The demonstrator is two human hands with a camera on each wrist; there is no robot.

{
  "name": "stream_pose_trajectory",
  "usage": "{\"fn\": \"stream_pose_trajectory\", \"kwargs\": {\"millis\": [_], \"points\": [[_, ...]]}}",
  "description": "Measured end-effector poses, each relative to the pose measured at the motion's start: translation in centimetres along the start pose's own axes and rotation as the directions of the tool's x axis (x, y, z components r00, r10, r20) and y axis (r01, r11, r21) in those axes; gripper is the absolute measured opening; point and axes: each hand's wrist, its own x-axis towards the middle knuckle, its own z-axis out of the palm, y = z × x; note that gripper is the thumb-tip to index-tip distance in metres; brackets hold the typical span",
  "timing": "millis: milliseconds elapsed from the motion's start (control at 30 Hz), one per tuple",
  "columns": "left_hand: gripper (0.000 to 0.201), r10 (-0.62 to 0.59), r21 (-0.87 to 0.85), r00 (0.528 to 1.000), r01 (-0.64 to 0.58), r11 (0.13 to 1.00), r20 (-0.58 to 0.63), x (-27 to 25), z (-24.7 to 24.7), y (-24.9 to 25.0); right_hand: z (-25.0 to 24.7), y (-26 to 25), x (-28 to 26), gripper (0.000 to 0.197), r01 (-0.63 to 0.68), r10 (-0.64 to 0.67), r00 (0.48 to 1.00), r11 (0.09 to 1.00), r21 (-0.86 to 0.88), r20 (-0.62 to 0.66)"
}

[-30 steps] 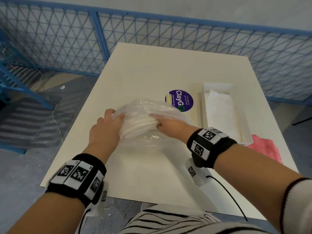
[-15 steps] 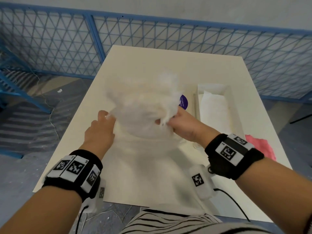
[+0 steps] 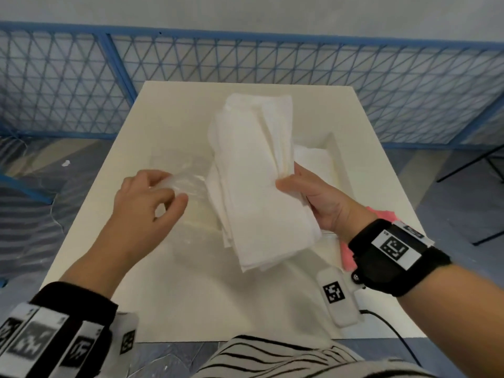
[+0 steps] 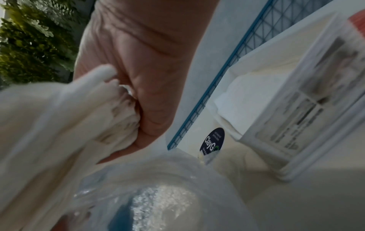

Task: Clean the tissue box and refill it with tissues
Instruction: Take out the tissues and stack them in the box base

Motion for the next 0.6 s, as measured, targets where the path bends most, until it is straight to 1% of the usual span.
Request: {"fn": "stream_pose_trajectory", "kwargs": {"millis": [33, 67, 100, 167, 200, 267, 300, 333, 367, 400, 433, 467, 500, 533, 567, 600], "points": [[0.062, 0.02, -0.025, 0.999, -0.021, 0.999, -0.048, 0.4, 0.0, 1.0, -0.3, -0.2, -0.4, 0.043, 0.008, -0.008, 1.0, 1.0, 0.02, -0.002], [0.059, 0.033, -0.008, 0.997, -0.034, 0.999, -0.075, 0.8, 0.2, 1.8, -0.5, -0.4, -0.7, 0.043, 0.015, -0.015, 1.0, 0.999, 0.036, -0.001], [0.05, 0.043, 0.045, 0.995, -0.04, 0.998, -0.086, 1.4, 0.6, 2.3, -0.7, -0.5, -1.0, 0.044, 0.02, -0.02, 1.0, 0.999, 0.047, -0.006], [0.036, 0.076, 0.19, 0.995, -0.064, 0.98, -0.06, 2.3, 1.5, 2.6, -1.1, -0.6, -1.4, 0.044, 0.021, -0.019, 1.0, 0.997, 0.075, -0.021], [0.034, 0.072, 0.264, 0.997, -0.065, 0.962, -0.016, 2.6, 1.8, 2.4, -1.3, -0.7, -1.6, 0.045, 0.016, -0.013, 1.0, 0.996, 0.092, -0.024], [0.033, -0.018, 0.367, 0.991, -0.034, 0.93, 0.136, 2.4, 2.0, 2.1, -1.8, -0.7, -1.9, 0.048, 0.0, 0.002, 1.0, 0.992, 0.127, -0.02], [0.031, -0.075, 0.399, 0.971, -0.023, 0.917, 0.229, 2.1, 2.0, 1.8, -2.1, -0.7, -2.1, 0.048, -0.006, 0.009, 1.0, 0.989, 0.145, -0.017], [0.028, -0.15, 0.409, 0.931, 0.001, 0.913, 0.333, 1.9, 1.9, 1.2, -2.3, -0.7, -2.3, 0.048, -0.011, 0.014, 1.0, 0.988, 0.155, -0.016], [0.025, -0.222, 0.376, 0.878, 0.052, 0.925, 0.424, 1.7, 1.4, 0.8, -2.6, -0.7, -2.4, 0.046, -0.014, 0.018, 1.0, 0.987, 0.161, -0.024], [0.025, -0.269, 0.294, 0.83, 0.133, 0.947, 0.49, 1.6, 0.7, 0.4, -2.9, -0.7, -2.5, 0.045, -0.015, 0.021, 0.999, 0.986, 0.163, -0.035], [0.03, -0.271, 0.169, 0.823, 0.215, 0.962, 0.499, 1.4, 0.0, 0.3, -3.1, -0.7, -2.6, 0.043, -0.016, 0.025, 0.998, 0.986, 0.165, -0.049], [0.037, -0.257, 0.031, 0.86, 0.271, 0.962, 0.442, 1.5, -0.7, 0.6, -3.2, -0.8, -2.7, 0.042, -0.015, 0.025, 0.998, 0.986, 0.166, -0.057], [0.045, -0.241, -0.09, 0.912, 0.285, 0.954, 0.333, 1.7, -1.4, 1.2, -3.1, -0.9, -2.8, 0.039, -0.014, 0.024, 0.998, 0.986, 0.166, -0.06], [0.055, -0.237, -0.183, 0.944, 0.281, 0.942, 0.229, 1.9, -1.9, 2.2, -3.1, -1.1, -2.8, 0.035, -0.007, 0.017, 0.998, 0.986, 0.165, -0.06], [0.067, -0.228, -0.271, 0.953, 0.277, 0.922, 0.198, 2.2, -2.1, 3.5, -3.0, -1.3, -2.8, 0.029, 0.0, 0.009, 0.998, 0.986, 0.164, -0.056], [0.078, -0.205, -0.358, 0.948, 0.284, 0.89, 0.243, 2.5, -2.2, 5.0, -2.8, -1.6, -2.7, 0.024, 0.005, 0.005, 0.998, 0.987, 0.16, -0.063]]}}
